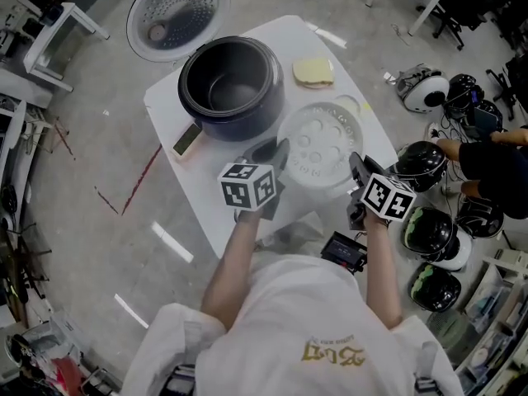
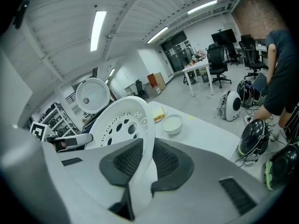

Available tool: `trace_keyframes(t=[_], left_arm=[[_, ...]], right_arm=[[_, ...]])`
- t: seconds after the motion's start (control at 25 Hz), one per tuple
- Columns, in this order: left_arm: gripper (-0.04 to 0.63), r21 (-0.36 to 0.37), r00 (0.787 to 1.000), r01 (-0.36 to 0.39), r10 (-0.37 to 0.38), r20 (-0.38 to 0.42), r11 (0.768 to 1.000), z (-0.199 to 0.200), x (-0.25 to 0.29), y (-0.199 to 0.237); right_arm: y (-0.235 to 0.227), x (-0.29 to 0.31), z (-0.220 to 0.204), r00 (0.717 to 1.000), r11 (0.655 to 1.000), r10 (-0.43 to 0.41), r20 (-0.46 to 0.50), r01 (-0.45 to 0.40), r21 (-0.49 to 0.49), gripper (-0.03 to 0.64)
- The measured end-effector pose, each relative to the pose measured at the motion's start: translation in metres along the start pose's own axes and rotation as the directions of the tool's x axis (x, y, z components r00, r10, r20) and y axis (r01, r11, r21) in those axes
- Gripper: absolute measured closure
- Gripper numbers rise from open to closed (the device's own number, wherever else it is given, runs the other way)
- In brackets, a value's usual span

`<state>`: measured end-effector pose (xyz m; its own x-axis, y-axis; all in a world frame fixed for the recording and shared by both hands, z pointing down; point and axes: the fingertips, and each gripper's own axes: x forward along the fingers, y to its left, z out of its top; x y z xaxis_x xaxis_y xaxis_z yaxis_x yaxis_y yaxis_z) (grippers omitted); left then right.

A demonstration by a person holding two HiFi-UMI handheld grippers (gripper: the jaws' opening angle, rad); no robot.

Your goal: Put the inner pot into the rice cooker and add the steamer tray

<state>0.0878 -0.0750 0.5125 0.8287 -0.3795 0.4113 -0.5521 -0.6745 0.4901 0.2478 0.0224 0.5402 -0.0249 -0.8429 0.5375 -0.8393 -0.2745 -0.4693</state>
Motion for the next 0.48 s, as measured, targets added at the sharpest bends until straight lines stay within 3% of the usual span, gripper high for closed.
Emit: trace_keyframes(t=[0.24,0.48], left_arm=[[0.525,0.005,0.997,0.006,-0.007,0.074,1.000,0.021,-0.031,-0.007],[0.523,-0.051,0.992,0.037,-0.030,0.122,0.998,0.034,-0.054,-0.007]], right_arm=[[0.028,-0.015,0.010,0.999,1.000,0.030,0.046,-0.029,-0.008,0.541],[0.047,-0.022,0.018,0.996,0.999,0.049,0.072,-0.050,0.007,0.546]])
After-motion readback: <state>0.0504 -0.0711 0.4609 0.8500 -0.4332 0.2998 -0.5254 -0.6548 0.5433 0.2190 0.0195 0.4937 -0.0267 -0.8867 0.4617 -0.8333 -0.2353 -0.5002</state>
